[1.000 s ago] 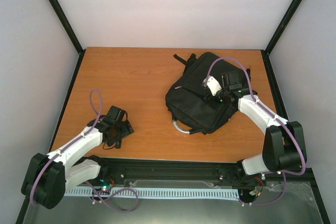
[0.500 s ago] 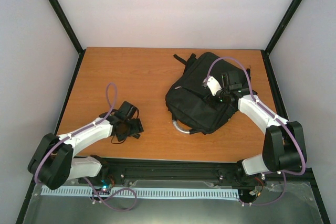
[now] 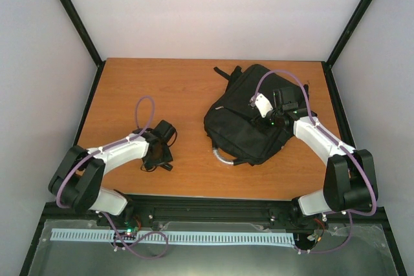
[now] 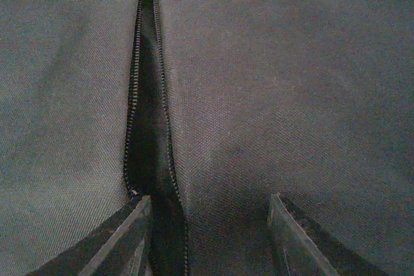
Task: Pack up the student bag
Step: Pick up the stationery from the center of the board.
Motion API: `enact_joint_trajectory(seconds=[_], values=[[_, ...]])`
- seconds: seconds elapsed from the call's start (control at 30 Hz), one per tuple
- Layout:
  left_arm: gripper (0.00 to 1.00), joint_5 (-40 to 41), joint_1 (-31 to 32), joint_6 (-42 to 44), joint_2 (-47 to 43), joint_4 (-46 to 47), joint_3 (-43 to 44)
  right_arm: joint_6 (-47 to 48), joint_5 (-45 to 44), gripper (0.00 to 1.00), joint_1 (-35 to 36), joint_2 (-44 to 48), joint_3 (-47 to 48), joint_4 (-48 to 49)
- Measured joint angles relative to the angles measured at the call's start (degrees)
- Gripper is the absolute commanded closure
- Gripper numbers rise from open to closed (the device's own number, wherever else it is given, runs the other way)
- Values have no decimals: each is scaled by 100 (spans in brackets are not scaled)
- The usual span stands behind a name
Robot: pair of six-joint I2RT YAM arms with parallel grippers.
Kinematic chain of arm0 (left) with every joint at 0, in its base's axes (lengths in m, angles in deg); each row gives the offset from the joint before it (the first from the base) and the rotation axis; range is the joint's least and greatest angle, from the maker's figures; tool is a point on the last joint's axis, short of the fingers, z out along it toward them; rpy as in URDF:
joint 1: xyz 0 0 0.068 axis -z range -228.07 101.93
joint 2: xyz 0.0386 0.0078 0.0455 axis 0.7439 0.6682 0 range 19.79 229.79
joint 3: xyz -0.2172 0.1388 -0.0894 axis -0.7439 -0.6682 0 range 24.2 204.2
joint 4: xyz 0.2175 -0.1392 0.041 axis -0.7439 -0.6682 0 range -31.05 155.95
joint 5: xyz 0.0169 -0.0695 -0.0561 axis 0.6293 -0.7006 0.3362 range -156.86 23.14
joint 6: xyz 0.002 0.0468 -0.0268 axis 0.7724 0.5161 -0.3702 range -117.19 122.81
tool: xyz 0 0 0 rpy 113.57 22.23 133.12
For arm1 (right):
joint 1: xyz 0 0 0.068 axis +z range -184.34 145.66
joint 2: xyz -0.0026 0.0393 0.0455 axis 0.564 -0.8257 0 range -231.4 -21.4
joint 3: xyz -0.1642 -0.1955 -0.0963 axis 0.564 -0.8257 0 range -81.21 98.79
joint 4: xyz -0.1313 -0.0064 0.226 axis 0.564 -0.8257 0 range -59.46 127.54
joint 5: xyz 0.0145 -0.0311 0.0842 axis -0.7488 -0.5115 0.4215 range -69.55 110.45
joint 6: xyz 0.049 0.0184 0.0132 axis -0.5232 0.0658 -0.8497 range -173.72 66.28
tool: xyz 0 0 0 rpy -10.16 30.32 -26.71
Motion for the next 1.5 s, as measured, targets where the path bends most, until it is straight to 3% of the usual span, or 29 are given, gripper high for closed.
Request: enact_joint_trajectory(seconds=[0.23,0.3,0.7,0.9,1.13,1.33,1.5], values=[[59,120,0,35,175,-120,149,2,0,51,0,0,9,-9],[69,120,-2,122,190,-114,164,2,4,51,0,-2,11,-11],[94,-9,-2,667,219,-94,240,0,13,51,0,-15,22,-26],[98,-422,0,1056,-407,-212,247,0,13,51,0,-17,22,-26],[98,-1650,4,1613,-1228,229,802,0,4,52,0,-17,22,-26],[99,-2750,72,1768,-975,1189,1320,-42,-166,76,2,-68,63,-17],[99,-3453,188,1777,-249,1873,1766,-105,-282,93,42,-31,81,-20]])
